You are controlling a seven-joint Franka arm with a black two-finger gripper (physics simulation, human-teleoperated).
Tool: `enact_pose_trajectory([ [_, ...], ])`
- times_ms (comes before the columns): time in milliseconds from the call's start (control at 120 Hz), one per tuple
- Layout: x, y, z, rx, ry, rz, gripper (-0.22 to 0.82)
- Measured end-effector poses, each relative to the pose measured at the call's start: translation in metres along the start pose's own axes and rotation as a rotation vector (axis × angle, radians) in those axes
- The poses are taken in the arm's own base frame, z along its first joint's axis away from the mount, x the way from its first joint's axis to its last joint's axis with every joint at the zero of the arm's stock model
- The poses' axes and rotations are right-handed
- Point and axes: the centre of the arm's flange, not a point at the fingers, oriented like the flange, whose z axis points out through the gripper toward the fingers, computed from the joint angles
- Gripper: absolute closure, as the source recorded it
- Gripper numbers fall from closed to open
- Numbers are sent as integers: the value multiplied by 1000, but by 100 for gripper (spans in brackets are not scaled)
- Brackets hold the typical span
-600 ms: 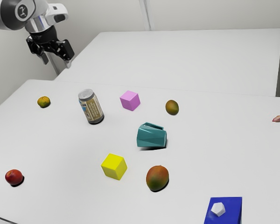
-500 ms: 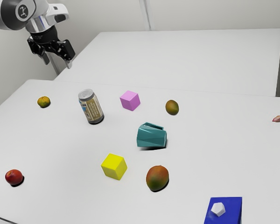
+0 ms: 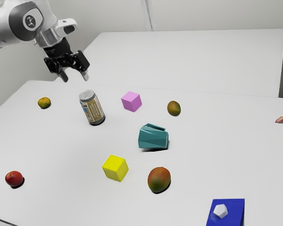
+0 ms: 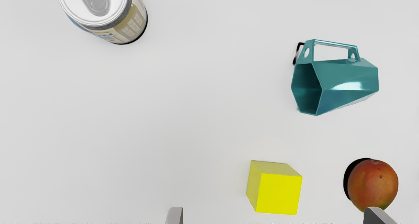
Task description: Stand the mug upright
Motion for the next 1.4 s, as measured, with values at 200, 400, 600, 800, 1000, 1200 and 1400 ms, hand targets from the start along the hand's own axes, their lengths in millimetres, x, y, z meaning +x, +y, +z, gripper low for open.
enact_pose_trajectory([
  [200,13,-14,81,-162,-114,-98,0],
  [400,27,-13,163,-271,-237,-169,0],
  [600,38,-11,209,-340,-284,-216,0],
  [800,46,-10,244,-418,-305,-270,0],
  [1000,53,-4,268,-500,-303,-326,0],
  [1200,59,8,285,-567,-294,-364,0],
  [1400,61,30,305,-617,-303,-378,0],
])
